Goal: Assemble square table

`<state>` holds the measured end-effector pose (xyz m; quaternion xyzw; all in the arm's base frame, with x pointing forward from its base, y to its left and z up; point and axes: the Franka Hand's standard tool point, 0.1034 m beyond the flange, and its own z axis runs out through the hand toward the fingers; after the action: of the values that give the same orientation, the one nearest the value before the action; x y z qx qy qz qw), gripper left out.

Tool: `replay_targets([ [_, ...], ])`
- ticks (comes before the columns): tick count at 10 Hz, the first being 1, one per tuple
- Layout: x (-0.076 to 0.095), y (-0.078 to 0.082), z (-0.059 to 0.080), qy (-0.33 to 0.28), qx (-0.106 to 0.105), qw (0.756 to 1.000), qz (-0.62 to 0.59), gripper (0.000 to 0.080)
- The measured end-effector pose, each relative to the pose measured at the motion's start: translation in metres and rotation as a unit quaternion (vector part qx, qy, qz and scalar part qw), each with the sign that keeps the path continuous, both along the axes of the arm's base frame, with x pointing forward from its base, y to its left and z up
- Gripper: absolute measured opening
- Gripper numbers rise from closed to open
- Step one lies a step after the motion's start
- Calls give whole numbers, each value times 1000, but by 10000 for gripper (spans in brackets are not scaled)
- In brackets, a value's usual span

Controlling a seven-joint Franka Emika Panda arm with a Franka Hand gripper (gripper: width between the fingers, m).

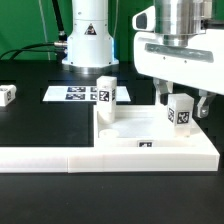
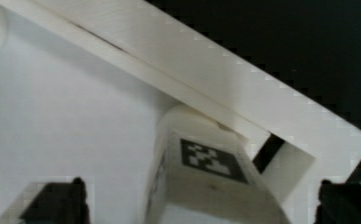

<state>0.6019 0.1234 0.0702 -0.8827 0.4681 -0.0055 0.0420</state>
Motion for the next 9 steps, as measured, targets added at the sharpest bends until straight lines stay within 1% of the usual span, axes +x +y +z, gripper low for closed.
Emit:
replay_targets([
  [2,0,1,0,-6,-4,996,88,649],
  [4,0,1,0,-12,-9,984,175,649],
  [6,0,0,0,-16,-15,967,252,649],
  [7,0,-2,0,-19,-18,954,298,649],
  [9,0,-1,0,-22,-25,931,363,649],
])
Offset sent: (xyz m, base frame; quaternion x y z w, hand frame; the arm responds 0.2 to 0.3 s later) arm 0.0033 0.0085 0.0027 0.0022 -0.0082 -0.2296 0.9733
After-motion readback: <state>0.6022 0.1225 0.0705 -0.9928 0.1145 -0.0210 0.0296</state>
